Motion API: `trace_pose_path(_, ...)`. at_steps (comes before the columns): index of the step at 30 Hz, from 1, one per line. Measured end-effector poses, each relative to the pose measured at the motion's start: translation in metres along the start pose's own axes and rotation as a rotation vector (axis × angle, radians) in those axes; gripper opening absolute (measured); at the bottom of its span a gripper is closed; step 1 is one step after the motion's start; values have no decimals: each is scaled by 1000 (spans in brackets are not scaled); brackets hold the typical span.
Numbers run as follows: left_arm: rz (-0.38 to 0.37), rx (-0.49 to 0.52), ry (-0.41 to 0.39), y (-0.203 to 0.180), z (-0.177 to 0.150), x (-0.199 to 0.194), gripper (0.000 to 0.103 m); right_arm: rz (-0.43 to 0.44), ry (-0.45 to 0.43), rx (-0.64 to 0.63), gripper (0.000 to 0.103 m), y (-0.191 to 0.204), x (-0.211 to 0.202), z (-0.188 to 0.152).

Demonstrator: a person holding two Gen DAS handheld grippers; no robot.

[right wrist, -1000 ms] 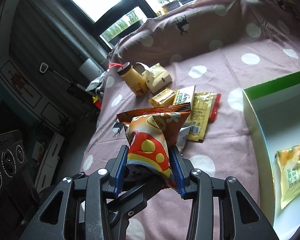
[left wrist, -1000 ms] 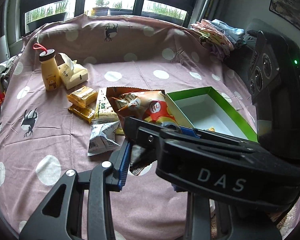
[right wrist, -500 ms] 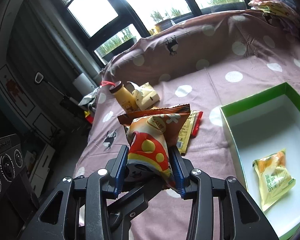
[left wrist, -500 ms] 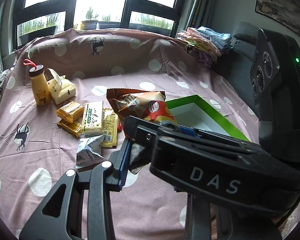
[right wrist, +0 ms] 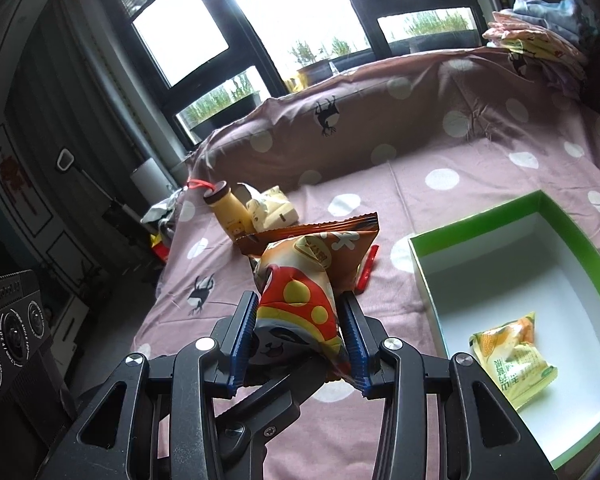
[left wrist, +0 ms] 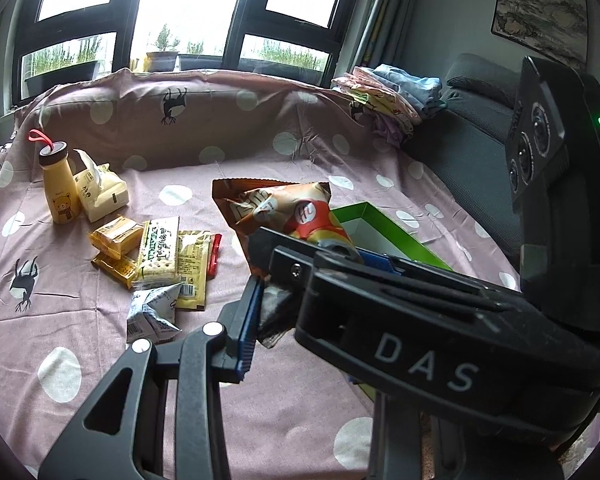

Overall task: Organize snacks
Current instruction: 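Carry the panda-print bag with the right gripper over the box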

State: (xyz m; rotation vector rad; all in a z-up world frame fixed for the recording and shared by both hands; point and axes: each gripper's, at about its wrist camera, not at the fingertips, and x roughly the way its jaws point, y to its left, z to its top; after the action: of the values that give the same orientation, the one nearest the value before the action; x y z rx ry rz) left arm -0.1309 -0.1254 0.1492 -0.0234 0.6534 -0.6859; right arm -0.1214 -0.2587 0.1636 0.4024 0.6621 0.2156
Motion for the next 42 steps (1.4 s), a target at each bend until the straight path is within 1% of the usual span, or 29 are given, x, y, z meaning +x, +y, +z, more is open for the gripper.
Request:
trace_pose_path(3, -14, 1, 5, -5, 3, 4, 32, -17, -10, 10, 44, -5, -4, 2)
trace_pose_path(6, -28, 36, 13, -16, 10, 11, 32, -28, -29, 26, 44, -13, -9, 5)
trace_pose_path(12, -65, 163, 67, -45, 30, 30, 32, -54, -83, 70, 44, -39, -26, 15)
trace_pose_path(14, -64, 220, 90, -57, 37, 37, 32, -61, -97, 102, 44, -51, -30, 18)
trace_pose_path(16, -63, 273, 77, -68, 40, 41, 32, -60, -110, 135, 44, -62, -33, 22)
trace_pose_path(18, -75, 293, 82, -74, 43, 46, 32, -65, -123, 155, 44, -70, -36, 25)
trace_pose_path(23, -125, 267, 89, -74, 40, 64, 32, -100, -122, 180, 44, -87, -35, 27)
trace_pose_path(32, -181, 164, 173, -66, 32, 94, 33, -133, -23, 221, 44, -112, -14, 23)
trace_pose_path(35, -213, 136, 210, -66, 30, 104, 35, -140, 17, 237, 44, -119, -9, 21)
trace_pose_path(39, -220, 110, 246, -69, 26, 112, 36, -146, 58, 269, 44, -129, -4, 18)
trace_pose_path(42, -235, 89, 265, -69, 23, 118, 36, -169, 88, 285, 44, -132, 2, 16)
